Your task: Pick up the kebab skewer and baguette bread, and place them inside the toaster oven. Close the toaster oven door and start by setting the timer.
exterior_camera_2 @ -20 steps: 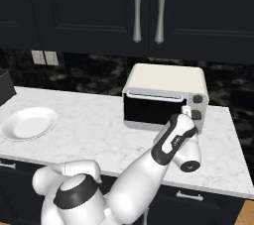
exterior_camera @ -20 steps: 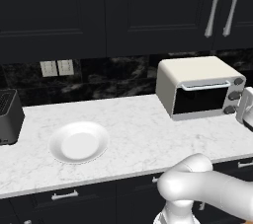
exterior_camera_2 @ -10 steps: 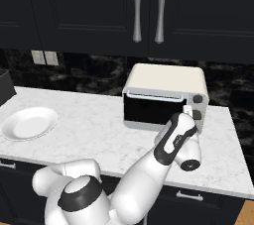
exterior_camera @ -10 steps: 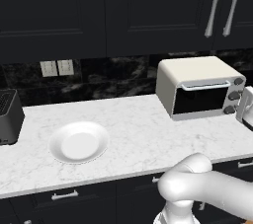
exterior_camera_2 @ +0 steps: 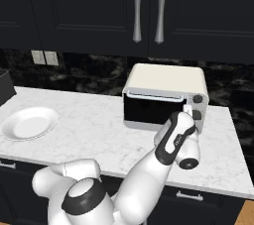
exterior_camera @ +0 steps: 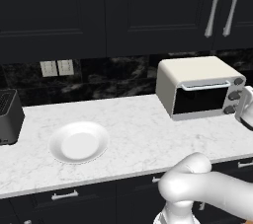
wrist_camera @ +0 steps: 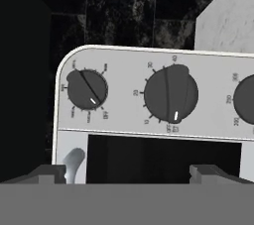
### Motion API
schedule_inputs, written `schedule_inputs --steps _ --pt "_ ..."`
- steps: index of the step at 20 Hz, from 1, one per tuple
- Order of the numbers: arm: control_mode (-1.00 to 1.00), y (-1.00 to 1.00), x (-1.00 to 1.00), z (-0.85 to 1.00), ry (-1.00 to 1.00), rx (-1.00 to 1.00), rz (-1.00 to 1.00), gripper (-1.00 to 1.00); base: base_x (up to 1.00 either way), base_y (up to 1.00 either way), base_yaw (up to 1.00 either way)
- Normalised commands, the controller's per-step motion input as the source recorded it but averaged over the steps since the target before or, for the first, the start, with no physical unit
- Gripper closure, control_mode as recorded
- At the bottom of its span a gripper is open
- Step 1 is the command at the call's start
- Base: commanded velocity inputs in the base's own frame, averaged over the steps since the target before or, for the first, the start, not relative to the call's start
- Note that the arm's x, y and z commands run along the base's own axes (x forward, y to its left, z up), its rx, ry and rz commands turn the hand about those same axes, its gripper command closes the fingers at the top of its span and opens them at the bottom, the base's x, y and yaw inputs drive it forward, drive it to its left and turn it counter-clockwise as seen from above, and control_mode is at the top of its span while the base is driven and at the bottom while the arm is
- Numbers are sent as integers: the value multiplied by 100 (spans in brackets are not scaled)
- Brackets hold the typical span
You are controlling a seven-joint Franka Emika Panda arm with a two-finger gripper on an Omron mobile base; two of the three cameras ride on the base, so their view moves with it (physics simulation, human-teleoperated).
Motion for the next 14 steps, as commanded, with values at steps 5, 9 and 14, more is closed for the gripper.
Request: schedule_inputs --steps 5,9,14 --pt "-100 -7 9 -15 0 0 -1 -100 0 0 0" --pt "-100 -9 11 -13 0 0 0 -100 0 0 0" --pt "-100 -9 4 -2 0 0 0 -100 0 0 0"
